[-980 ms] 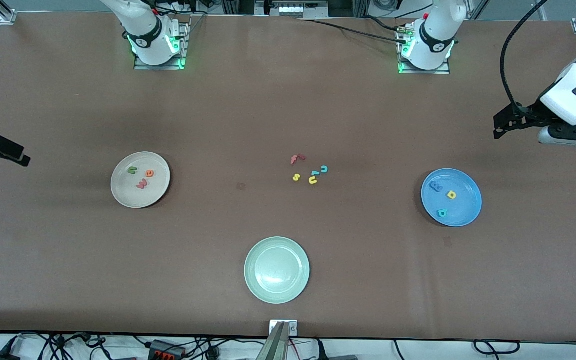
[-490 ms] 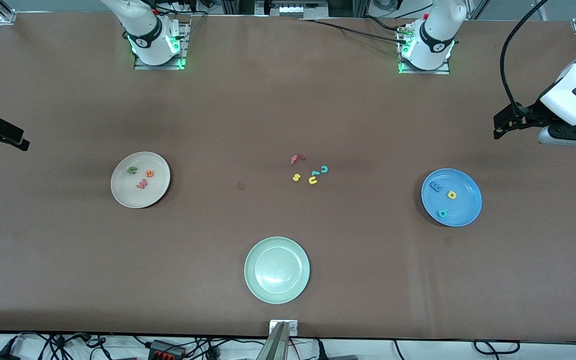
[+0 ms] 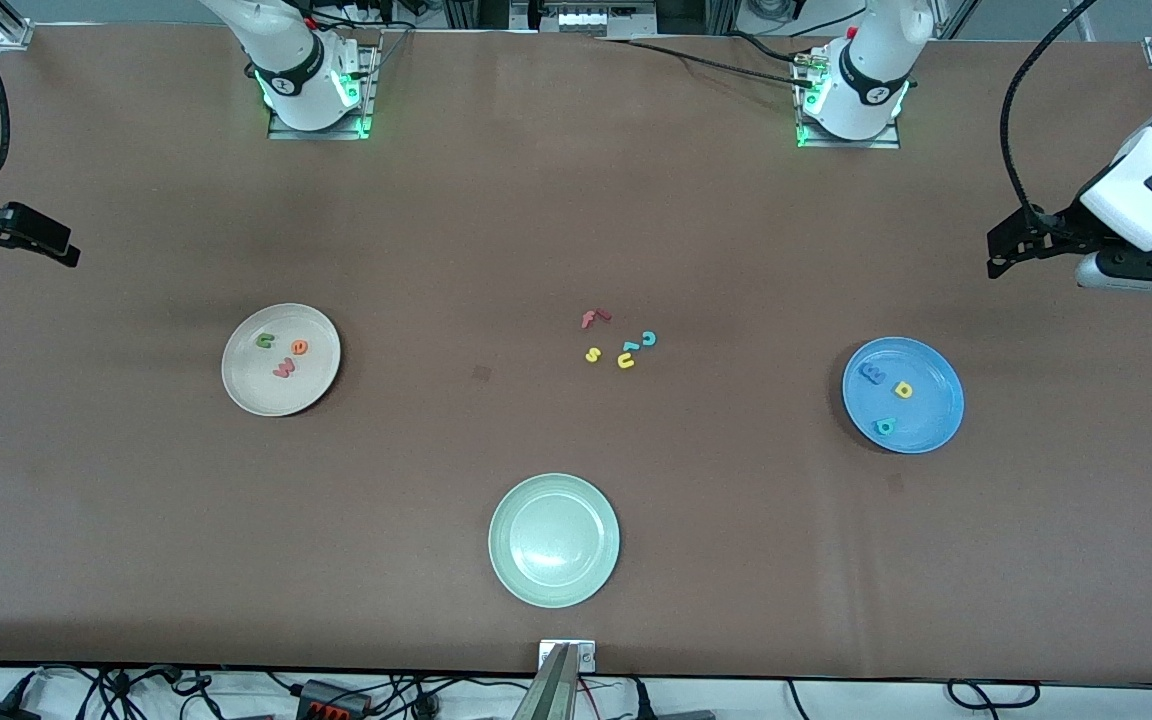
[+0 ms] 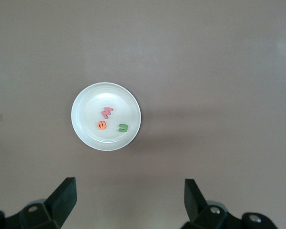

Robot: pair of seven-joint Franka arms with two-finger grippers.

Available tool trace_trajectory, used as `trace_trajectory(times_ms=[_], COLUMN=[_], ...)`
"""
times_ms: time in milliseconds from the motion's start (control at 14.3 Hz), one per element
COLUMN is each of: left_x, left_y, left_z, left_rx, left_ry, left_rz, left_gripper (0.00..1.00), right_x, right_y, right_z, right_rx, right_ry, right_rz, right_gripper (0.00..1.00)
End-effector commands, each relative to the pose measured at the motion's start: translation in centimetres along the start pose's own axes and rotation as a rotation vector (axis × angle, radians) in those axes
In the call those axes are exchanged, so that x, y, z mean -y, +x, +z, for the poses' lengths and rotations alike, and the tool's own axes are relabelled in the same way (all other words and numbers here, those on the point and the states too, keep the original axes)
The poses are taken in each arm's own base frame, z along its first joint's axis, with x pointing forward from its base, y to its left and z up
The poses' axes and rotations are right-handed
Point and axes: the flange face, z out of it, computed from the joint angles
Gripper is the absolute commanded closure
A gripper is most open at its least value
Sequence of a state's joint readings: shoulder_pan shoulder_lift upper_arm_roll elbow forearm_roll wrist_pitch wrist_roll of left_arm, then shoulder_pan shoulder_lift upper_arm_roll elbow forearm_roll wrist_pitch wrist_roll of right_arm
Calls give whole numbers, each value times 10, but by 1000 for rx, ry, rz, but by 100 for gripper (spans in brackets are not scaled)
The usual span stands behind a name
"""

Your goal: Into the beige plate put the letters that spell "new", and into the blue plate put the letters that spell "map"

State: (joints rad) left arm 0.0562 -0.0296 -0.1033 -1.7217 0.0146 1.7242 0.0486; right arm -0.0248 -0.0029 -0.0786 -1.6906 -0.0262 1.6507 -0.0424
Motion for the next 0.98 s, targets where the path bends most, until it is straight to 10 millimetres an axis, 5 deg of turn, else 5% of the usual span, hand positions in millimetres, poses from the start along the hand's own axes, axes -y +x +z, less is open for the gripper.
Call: trace_trajectory(times_ms=[0, 910], left_x=[1, 2], left_y=[3, 3], left_z=[-5, -5], left_rx=[-1, -1], left_ry=[-14, -14], left_rz=[19, 17], left_gripper=[0, 0], right_x=[2, 13], right_y=[-19, -10], right_z=[-1, 1], right_rx=[-42, -55], right_ry=[-33, -26], right_rz=[-19, -44], right_gripper=[0, 0])
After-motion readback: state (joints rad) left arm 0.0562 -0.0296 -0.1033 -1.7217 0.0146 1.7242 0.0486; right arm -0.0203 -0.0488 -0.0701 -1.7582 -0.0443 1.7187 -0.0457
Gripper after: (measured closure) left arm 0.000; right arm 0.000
